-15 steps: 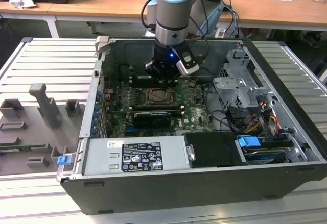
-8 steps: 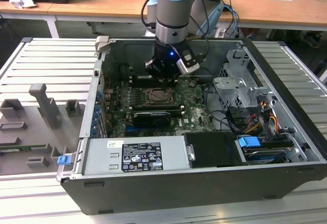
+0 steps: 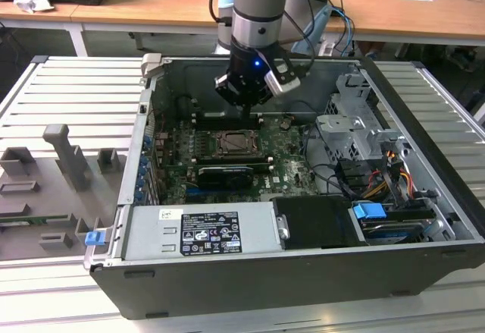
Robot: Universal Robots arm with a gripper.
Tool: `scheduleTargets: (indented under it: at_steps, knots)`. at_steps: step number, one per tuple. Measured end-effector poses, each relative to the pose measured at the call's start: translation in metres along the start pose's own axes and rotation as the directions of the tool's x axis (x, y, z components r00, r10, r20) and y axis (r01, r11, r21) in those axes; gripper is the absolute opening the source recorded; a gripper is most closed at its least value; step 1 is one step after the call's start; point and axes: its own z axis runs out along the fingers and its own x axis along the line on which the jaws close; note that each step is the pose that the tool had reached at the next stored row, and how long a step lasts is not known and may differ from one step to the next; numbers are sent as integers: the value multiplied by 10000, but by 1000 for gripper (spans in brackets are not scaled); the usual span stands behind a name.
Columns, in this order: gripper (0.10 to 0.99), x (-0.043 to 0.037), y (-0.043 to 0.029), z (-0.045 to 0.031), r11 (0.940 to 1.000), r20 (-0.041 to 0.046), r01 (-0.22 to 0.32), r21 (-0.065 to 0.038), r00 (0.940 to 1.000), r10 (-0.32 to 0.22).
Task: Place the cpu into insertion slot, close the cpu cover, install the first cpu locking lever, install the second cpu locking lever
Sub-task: 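Install the second cpu locking lever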
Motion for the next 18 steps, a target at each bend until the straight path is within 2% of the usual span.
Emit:
scheduleTargets:
  at_steps: [3, 11, 18]
  knots:
    - [106, 2, -27, -1, 10000, 2, -1, -2, 10000, 1]
    - [106, 2, -44, 1, 10000, 1, 0, 0, 10000, 0]
    - [106, 5, -99, 7, 10000, 1, -1, 0, 10000, 1]
